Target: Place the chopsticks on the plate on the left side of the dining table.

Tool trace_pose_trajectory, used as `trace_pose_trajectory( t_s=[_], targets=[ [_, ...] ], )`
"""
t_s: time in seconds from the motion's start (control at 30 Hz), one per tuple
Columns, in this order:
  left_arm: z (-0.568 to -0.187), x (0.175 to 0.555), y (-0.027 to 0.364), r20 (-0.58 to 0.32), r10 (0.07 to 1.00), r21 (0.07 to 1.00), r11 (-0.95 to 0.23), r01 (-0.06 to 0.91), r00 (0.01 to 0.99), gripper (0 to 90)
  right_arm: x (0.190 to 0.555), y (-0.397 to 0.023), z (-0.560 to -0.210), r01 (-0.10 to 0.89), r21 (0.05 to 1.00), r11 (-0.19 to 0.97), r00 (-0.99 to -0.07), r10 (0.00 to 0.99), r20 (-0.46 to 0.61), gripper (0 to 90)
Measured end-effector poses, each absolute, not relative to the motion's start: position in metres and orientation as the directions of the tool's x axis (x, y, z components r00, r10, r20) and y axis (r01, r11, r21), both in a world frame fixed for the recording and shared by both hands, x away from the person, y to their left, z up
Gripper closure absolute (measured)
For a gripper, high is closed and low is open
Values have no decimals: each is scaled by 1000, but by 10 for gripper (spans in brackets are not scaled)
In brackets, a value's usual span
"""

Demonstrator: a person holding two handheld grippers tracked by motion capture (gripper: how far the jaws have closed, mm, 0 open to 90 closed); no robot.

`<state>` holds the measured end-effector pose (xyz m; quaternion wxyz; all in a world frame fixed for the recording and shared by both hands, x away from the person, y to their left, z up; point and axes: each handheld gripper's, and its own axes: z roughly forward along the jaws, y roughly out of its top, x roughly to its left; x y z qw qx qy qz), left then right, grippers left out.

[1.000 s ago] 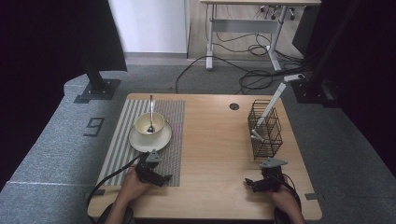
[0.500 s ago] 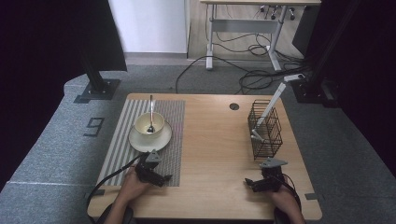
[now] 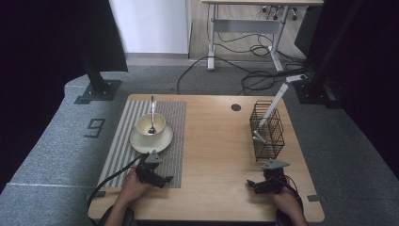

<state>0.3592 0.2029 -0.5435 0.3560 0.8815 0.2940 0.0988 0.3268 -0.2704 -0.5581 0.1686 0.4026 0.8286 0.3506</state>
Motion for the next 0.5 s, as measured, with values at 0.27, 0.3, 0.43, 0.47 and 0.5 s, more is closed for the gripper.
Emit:
trace_pose_trajectory(
  t_s=[0.27,0.3,0.43,0.47,0.5],
  targets=[
    [-533,355,196,-25,572,704,-572,420,820,0,327,-270,-558,550,717,430,-618,786,3,0],
    [-532,355,194,-20,569,706,-574,414,822,0,327,-270,-558,550,717,429,-618,786,3,0],
    [-526,353,188,-7,550,704,-590,395,835,0,327,-270,-558,549,717,430,-619,786,3,0],
    [-525,353,188,-7,548,703,-592,394,837,0,327,-270,-558,549,717,430,-619,785,3,0],
    [-524,352,187,-9,545,705,-591,392,838,0,327,-270,-558,549,717,430,-619,785,3,0]
  ],
)
